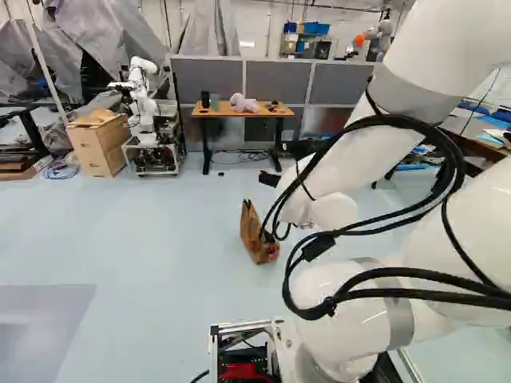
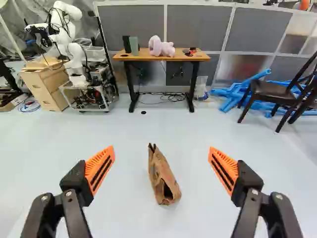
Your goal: Pick up the bag on the ground and place it on the table
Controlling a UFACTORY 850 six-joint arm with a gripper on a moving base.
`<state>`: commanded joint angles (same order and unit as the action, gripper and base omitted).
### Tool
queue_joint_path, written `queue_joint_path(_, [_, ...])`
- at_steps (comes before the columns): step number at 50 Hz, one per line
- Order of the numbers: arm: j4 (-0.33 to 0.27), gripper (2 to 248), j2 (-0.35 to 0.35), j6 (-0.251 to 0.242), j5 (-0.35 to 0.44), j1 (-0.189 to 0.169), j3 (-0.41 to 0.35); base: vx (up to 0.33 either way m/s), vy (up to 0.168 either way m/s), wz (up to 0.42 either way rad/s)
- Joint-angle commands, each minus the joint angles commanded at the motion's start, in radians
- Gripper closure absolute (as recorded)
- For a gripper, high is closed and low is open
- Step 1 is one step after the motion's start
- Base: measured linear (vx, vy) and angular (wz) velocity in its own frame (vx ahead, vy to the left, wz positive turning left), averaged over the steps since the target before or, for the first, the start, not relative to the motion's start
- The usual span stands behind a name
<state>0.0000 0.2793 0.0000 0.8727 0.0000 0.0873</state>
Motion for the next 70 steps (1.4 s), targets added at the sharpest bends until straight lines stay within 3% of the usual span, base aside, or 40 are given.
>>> queue_joint_path(41, [0.0, 3, 0.0, 0.0, 0.0, 0.0, 0.0, 0.0, 0.0, 0.001])
queue_joint_path(70, [0.0, 3, 0.0, 0.0, 0.0, 0.0, 0.0, 0.101, 0.002, -0.007])
